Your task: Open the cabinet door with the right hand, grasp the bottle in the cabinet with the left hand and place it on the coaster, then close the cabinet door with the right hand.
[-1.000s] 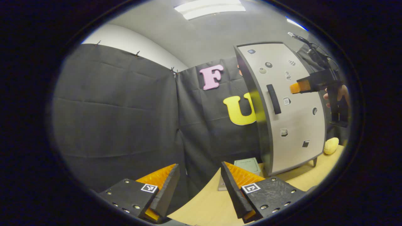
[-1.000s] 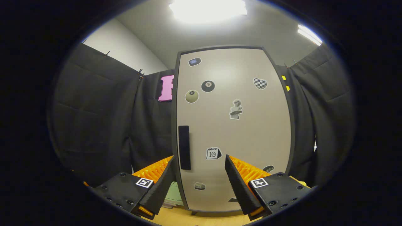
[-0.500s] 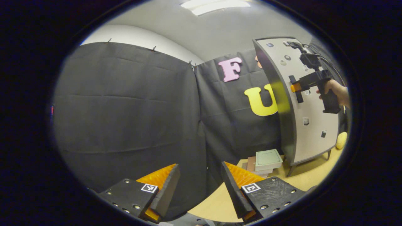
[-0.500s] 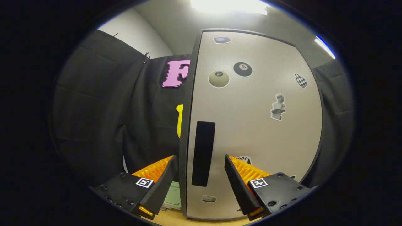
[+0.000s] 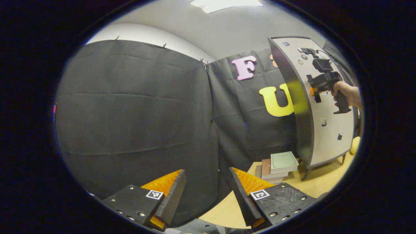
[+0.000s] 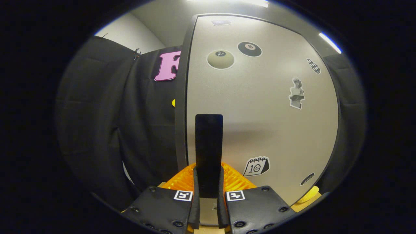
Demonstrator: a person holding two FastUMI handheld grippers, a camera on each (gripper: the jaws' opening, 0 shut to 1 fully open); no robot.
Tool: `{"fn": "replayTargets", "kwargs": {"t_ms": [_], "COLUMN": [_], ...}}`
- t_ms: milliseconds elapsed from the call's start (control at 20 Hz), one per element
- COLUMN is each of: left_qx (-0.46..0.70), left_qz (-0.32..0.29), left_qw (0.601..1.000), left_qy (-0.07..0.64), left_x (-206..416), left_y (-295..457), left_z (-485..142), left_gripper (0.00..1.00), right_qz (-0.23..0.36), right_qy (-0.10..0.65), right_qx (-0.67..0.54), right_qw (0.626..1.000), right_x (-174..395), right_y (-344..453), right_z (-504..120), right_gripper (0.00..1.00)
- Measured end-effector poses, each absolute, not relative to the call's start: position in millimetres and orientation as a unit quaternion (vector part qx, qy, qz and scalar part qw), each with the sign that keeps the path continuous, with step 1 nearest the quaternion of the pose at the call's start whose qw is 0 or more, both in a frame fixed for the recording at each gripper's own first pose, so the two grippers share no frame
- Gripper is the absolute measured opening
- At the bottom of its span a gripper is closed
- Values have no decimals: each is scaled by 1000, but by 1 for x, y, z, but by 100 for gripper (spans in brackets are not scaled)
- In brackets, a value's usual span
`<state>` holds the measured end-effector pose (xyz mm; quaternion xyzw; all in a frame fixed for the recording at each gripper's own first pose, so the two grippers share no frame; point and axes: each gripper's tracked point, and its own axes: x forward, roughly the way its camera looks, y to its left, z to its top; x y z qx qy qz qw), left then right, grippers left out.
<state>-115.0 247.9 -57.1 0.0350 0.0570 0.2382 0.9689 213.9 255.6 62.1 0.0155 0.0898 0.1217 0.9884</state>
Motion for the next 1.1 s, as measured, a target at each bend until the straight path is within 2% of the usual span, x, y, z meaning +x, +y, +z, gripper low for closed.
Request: {"fn": "replayTargets", "kwargs": {"t_ms": [50,100,350,650,1100], "left_qx": [34,33,34,26,25], "left_qz": [234,229,198,153,62], "left_qw": [970,972,979,988,998], "left_qy": [55,52,34,16,-12], "left_x": [-111,-107,-73,-57,-14], "left_y": [246,245,233,206,118], "left_z": [-57,-55,-49,-34,-14], "left_gripper": [80,80,80,80,80], "right_qz": [129,138,182,239,278], "right_qy": [95,99,113,136,146], "right_qx": [16,16,28,40,51], "right_qw": [987,985,976,961,948], "right_x": [214,212,195,148,129], "right_y": [256,256,253,235,204], "right_z": [62,62,69,79,78], "right_gripper": [12,16,16,16,16]}}
